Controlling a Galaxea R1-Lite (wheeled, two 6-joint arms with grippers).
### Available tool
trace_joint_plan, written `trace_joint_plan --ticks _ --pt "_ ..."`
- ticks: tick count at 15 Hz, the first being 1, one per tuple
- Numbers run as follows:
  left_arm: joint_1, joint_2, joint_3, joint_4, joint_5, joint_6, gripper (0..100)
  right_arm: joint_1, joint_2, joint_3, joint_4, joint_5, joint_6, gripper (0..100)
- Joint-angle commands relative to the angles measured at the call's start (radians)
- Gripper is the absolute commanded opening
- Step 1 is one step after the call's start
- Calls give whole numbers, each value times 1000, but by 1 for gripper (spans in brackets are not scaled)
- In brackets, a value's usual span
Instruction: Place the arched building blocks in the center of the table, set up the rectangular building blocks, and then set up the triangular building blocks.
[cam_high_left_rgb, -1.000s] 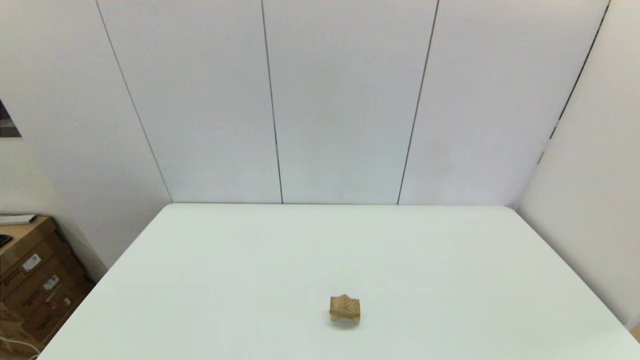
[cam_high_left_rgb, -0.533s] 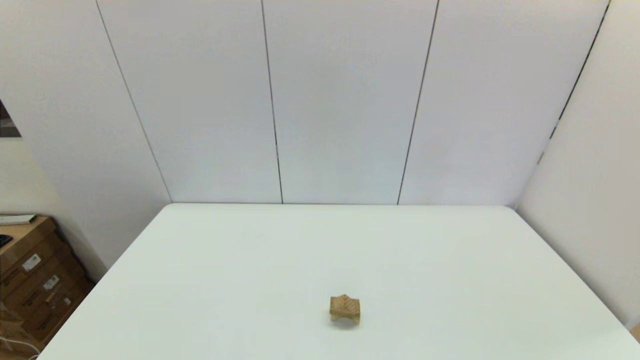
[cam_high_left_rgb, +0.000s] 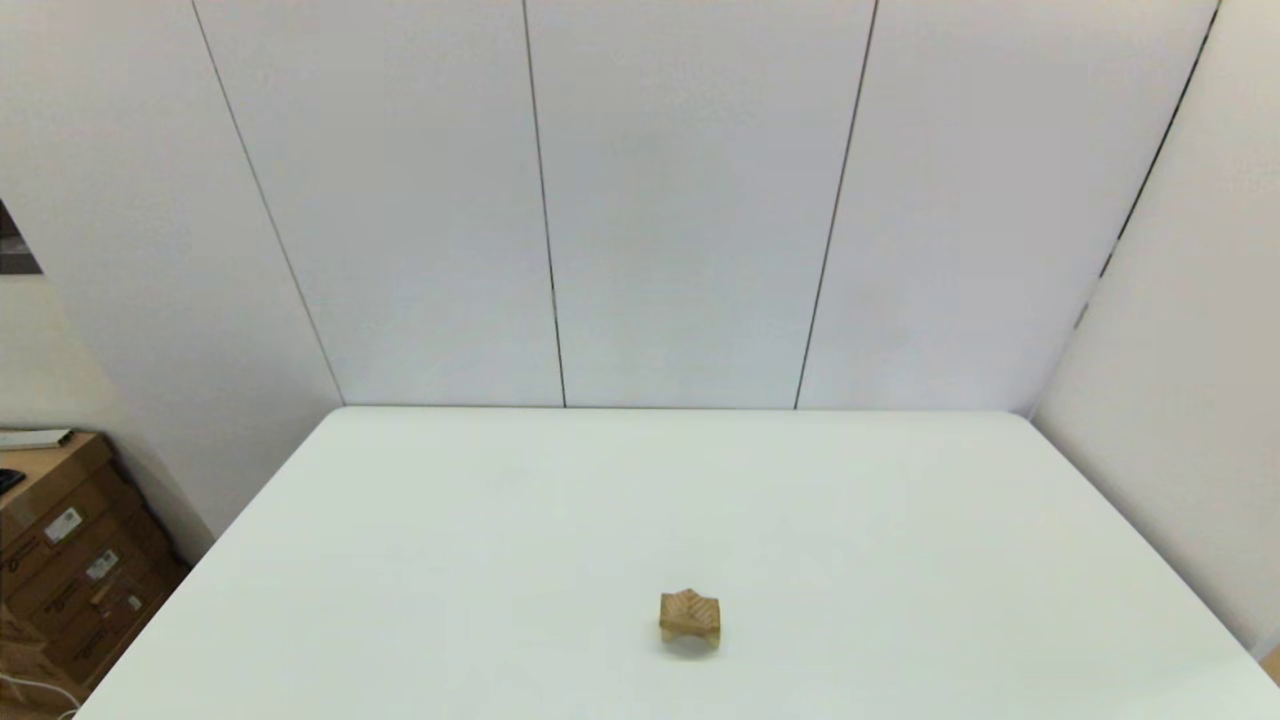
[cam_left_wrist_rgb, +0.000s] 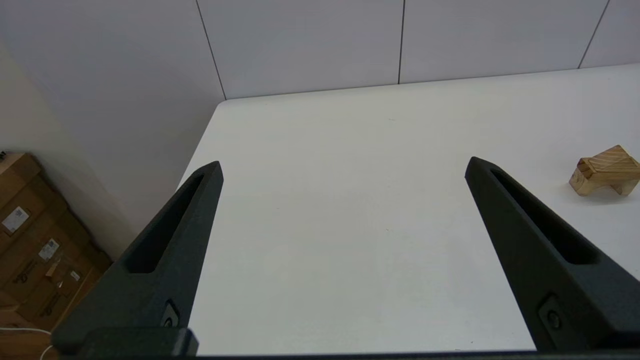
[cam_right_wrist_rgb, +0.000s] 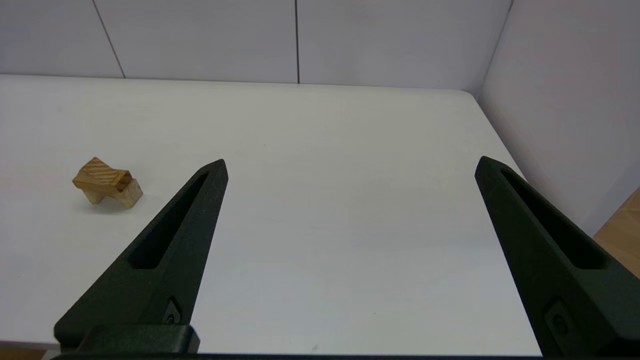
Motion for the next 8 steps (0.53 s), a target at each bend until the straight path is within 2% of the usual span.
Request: trace_joint_plan --ticks 1,8 --pt "0 2 0 0 -1 0 100 0 0 0 0 1 0 100" --pt "0 2 0 0 -1 0 100 0 0 0 0 1 0 100"
